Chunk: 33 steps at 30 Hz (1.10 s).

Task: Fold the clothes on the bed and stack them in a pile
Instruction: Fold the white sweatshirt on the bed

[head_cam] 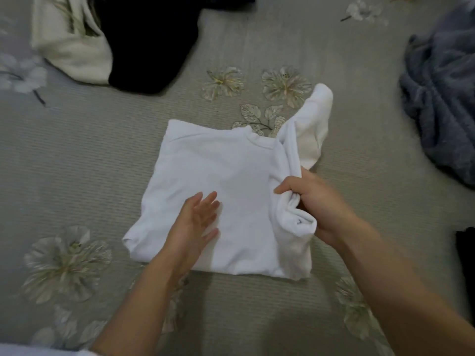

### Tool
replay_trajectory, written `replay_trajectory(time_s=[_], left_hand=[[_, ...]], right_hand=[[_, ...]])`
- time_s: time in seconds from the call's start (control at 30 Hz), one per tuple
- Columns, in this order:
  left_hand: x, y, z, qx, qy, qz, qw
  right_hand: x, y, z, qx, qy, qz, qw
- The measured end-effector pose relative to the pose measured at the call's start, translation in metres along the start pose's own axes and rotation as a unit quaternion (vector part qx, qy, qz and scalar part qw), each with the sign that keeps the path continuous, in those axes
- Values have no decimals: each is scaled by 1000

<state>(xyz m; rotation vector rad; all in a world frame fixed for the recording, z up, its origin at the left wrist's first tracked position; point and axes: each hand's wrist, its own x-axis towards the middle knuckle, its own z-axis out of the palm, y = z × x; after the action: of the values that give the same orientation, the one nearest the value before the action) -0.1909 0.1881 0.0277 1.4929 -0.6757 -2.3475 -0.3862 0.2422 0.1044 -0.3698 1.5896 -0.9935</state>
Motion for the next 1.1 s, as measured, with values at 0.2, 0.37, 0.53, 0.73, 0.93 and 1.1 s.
replay_trajectory(time_s=[0.2, 0.37, 0.53, 0.73, 0.93, 1.1], left_hand=[[-18, 27, -77, -104, -2, 15, 994], [-27, 31, -120, -170, -15, -11, 985], [-29, 31, -127, 115, 42, 16, 992], [-19, 34, -128, 325, 187, 156, 914], [-17, 19, -142, 281, 179, 11, 943], [-23, 17, -145, 245, 161, 3, 956]], right_hand=[[31, 10, 111, -57, -72, -54, 994], [49, 44, 181, -189, -159, -39, 968], [50, 61, 169, -314, -98, -94, 940], [35, 81, 94, -452, 120, -110, 877], [27, 112, 65, -331, 214, 54, 917], [35, 116, 65, -335, 206, 77, 916]])
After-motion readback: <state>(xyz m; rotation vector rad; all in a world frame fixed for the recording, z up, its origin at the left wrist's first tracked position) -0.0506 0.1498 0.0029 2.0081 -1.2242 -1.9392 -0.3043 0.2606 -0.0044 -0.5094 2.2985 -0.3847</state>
